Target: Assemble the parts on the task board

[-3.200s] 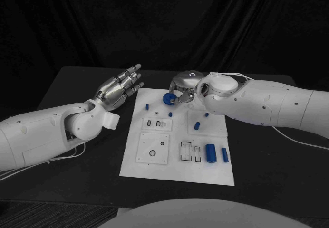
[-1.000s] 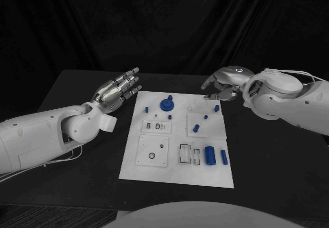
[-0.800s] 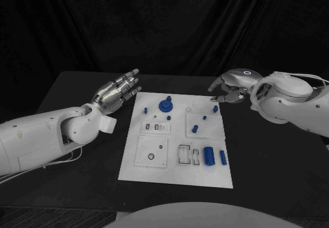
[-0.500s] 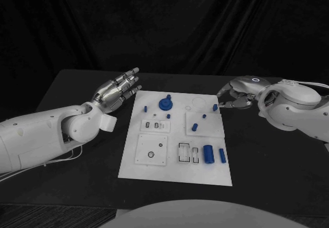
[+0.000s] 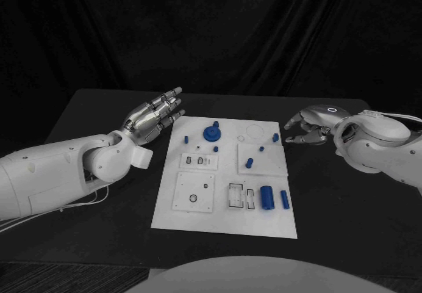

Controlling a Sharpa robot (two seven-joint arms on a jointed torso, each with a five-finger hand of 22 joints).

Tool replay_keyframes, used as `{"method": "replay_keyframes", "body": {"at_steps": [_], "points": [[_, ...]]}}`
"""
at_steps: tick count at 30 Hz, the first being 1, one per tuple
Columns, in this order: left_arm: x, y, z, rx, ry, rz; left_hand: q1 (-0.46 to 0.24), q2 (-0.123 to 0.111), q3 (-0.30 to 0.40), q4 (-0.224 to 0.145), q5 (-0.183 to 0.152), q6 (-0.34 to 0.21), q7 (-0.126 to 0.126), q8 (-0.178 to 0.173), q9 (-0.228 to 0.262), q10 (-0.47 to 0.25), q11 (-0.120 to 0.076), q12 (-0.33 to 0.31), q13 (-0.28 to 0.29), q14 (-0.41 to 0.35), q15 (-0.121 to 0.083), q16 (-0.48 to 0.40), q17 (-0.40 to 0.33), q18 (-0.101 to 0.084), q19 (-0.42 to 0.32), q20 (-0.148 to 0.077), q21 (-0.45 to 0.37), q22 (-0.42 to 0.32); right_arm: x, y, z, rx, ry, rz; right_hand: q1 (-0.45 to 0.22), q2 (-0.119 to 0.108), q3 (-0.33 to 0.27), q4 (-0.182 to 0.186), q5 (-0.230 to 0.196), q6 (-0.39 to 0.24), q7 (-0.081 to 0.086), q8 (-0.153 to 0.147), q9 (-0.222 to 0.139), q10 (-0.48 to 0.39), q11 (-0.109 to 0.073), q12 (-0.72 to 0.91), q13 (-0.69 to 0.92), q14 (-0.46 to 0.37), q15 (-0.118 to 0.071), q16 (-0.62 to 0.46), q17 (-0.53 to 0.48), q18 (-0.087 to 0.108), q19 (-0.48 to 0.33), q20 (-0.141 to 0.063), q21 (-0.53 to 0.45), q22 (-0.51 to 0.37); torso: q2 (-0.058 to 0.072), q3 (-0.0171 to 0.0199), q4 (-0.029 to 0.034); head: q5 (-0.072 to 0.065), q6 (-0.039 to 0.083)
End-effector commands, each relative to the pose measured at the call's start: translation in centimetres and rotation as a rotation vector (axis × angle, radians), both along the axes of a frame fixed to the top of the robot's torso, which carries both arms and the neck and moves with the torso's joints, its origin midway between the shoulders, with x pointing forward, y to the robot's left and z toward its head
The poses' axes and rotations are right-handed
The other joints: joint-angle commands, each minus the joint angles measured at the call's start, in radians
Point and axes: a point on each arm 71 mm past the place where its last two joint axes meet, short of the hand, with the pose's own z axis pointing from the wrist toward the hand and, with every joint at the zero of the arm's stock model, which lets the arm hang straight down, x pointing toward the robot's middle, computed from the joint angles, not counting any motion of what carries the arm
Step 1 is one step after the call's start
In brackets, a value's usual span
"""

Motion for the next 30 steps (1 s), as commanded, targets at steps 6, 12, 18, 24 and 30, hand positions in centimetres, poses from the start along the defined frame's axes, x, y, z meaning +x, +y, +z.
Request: {"method": "replay_keyframes", "body": {"at_steps": [6, 12, 18, 24, 30], "points": [[-0.1, -0.1, 0.1, -0.016, -0.013, 0.0, -0.004, -0.002, 0.009, -0.001, 0.006, 0.002, 0.005, 0.005, 0.001, 0.001, 0.005, -0.003, -0.001, 0.001, 0.01, -0.004, -0.001, 0.017, -0.001, 0.006, -0.006, -0.001, 0.5, 0.1, -0.8, 0.005, -0.019, -0.008, 0.005, -0.009, -0.008, -0.002, -0.008, -0.002, 0.001, -0.004, 0.0, 0.106, 0.008, 0.003, 0.263, 0.101, 0.001, -0.007, 0.253, -0.007, 0.015, 0.003, -0.009, 0.2, 0.0, 0.0004, 0.005, -0.009, -0.005], [-0.1, -0.1, 0.0, -0.016, -0.01, -0.004, -0.004, -0.002, 0.009, -0.001, 0.006, 0.002, 0.005, 0.005, 0.001, 0.001, 0.005, -0.003, -0.001, 0.001, 0.01, -0.004, -0.001, 0.017, -0.001, 0.006, -0.006, -0.001, 1.0, 0.6, -1.4, 0.001, -0.018, 0.001, 0.02, -0.005, -0.005, -0.006, 0.01, 0.002, 0.003, -0.004, 0.002, 0.106, 0.009, 0.003, 0.263, 0.099, 0.002, -0.016, 0.244, -0.006, 0.012, 0.003, -0.017, 0.198, -0.001, -0.0006, 0.0063, -0.01, -0.006], [-0.1, -0.1, -0.1, -0.015, -0.008, -0.004, -0.004, -0.002, 0.01, -0.002, 0.006, 0.002, 0.006, 0.005, 0.001, 0.001, 0.005, -0.003, -0.001, 0.001, 0.01, -0.004, -0.001, 0.017, -0.001, 0.007, -0.006, -0.001, 1.4, 1.2, -1.8, 0.003, -0.02, 0.017, 0.023, -0.004, -0.005, -0.006, 0.019, 0.002, 0.003, -0.004, 0.003, 0.106, 0.009, 0.003, 0.263, 0.099, 0.002, -0.016, 0.243, -0.006, 0.012, 0.003, -0.017, 0.198, -0.002, -0.0003, 0.0048, -0.005, -0.009], [-0.1, -0.1, -0.1, -0.015, -0.006, -0.006, -0.004, -0.002, 0.01, -0.002, 0.006, 0.002, 0.006, 0.005, 0.001, 0.001, 0.005, -0.003, -0.001, 0.001, 0.01, -0.004, -0.001, 0.017, -0.001, 0.007, -0.006, -0.001, 1.8, 1.5, -1.9, 0.001, -0.023, 0.023, 0.024, -0.003, -0.005, -0.006, 0.023, 0.005, 0.004, -0.004, 0.003, 0.106, 0.01, 0.003, 0.263, 0.099, 0.002, -0.016, 0.243, -0.005, 0.012, 0.003, -0.018, 0.197, -0.001, -0.0002, 0.005, -0.008, -0.01], [-0.1, -0.1, -0.2, -0.015, -0.003, -0.009, -0.004, -0.002, 0.01, -0.002, 0.006, 0.002, 0.006, 0.005, 0.001, 0.001, 0.005, -0.003, -0.001, 0.001, 0.01, -0.004, -0.001, 0.017, -0.001, 0.007, -0.006, -0.001, 2.1, 1.6, -2.0, -0.005, -0.021, 0.021, 0.024, -0.003, -0.006, -0.006, 0.024, 0.006, 0.005, -0.003, 0.004, 0.106, 0.01, 0.003, 0.263, 0.098, 0.002, -0.018, 0.241, -0.005, 0.012, 0.003, -0.019, 0.197, -0.001, 0.0006, 0.0068, -0.009, -0.01]]}}
